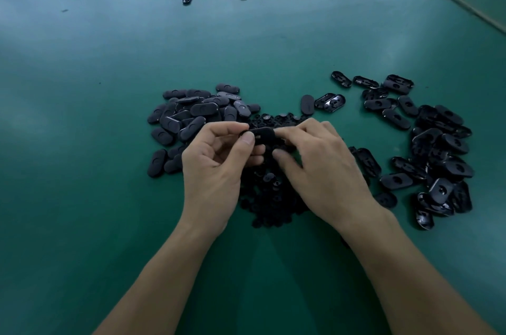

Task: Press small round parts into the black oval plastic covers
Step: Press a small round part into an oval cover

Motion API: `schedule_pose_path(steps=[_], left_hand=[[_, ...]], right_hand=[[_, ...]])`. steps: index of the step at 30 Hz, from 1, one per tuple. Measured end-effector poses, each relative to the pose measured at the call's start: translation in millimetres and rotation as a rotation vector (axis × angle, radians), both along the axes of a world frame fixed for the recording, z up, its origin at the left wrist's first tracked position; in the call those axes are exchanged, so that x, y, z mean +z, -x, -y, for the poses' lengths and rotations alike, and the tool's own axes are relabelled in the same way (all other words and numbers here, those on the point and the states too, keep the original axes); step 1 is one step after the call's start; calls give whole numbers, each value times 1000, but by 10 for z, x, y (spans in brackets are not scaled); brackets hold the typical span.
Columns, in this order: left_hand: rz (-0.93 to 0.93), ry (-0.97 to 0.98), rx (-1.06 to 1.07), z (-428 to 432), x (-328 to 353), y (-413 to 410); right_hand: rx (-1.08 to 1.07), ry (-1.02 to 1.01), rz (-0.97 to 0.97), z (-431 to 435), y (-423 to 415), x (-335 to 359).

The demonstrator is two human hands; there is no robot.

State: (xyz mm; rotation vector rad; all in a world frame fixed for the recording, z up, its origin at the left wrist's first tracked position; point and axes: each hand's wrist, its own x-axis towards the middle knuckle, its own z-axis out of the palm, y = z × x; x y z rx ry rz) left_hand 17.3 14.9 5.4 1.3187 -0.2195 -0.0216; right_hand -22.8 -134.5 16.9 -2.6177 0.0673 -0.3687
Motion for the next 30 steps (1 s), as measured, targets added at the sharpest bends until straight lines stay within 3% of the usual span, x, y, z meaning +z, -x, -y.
schedule_pose_path(steps=[22, 30], left_hand=[[6, -53, -4, -5, 0, 6], [10, -62, -9, -9, 0, 3]], right_hand=[[-57, -162, 30, -44, 0, -10], [-55, -109, -43, -48, 6, 18]])
